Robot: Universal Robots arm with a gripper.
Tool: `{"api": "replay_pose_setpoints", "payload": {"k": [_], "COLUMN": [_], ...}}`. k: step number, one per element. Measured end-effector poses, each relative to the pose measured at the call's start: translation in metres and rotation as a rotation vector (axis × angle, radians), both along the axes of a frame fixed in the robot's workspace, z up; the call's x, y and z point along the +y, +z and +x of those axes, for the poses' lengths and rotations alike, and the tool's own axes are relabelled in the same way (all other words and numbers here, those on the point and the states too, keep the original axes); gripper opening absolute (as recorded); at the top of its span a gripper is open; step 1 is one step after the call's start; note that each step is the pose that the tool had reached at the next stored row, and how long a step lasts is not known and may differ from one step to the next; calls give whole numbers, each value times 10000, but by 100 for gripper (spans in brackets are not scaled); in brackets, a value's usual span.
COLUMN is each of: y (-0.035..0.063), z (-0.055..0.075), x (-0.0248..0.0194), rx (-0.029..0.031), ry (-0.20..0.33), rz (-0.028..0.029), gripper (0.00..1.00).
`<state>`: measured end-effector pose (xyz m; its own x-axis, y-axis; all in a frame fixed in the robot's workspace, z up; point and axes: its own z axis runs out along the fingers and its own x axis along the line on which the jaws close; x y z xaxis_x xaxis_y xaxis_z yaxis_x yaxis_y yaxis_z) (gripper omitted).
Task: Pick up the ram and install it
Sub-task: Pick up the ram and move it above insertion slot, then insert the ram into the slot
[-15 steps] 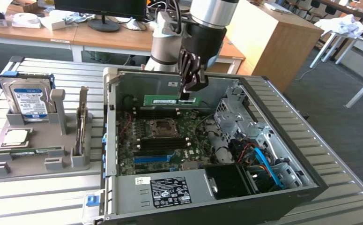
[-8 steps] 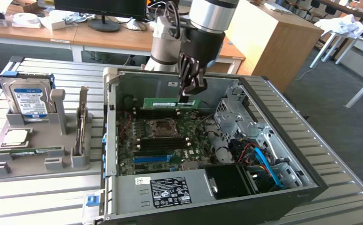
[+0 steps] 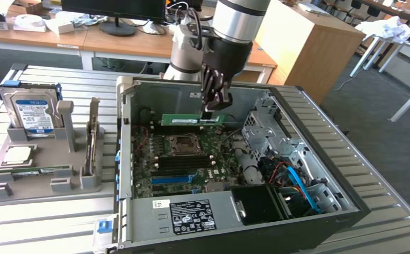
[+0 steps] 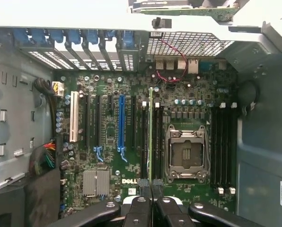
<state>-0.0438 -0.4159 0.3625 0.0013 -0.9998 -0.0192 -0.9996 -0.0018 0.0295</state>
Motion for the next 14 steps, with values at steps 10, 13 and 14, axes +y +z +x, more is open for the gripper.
{"api": "replay_pose_setpoints", "payload": {"k": [10,13,14], "y": [-27,-41,-49], "z": [0,0,0], "x": [0,0,0], "rx": [0,0,0], "ry": [0,0,0], "rz": [1,1,2], "gripper": [12,12,12]}}
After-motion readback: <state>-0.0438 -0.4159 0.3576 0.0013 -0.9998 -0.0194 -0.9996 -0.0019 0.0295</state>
